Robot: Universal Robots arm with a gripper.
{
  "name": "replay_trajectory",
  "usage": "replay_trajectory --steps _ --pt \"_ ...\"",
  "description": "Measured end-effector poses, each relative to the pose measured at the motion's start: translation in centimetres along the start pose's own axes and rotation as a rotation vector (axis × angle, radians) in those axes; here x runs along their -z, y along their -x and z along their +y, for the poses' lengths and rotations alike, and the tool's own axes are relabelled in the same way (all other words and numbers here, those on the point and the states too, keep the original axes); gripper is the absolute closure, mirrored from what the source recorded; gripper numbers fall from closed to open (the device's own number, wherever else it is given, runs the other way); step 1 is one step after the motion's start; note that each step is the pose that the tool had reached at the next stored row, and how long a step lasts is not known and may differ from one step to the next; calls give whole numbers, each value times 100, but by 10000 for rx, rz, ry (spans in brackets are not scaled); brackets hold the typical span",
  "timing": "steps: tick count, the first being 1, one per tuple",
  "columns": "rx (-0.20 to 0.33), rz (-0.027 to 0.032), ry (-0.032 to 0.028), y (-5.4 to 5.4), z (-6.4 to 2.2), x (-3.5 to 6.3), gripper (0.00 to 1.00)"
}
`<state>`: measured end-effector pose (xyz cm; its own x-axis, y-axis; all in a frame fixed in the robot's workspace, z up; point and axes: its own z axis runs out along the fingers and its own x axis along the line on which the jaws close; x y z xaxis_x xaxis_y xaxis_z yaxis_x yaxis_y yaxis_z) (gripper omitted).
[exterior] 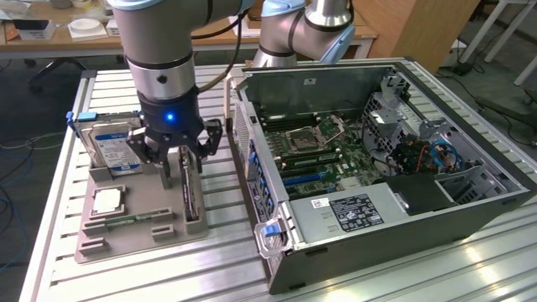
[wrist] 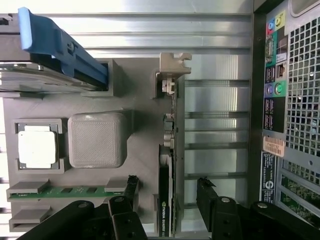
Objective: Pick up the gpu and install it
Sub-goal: 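Pick up the gpu and move the gpu toward the slot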
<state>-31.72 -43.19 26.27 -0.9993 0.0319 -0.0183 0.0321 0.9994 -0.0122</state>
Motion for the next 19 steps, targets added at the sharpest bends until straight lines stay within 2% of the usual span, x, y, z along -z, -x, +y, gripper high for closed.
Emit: replay_trajectory --steps 19 --pt "0 -1 0 -2 1 -88 41"
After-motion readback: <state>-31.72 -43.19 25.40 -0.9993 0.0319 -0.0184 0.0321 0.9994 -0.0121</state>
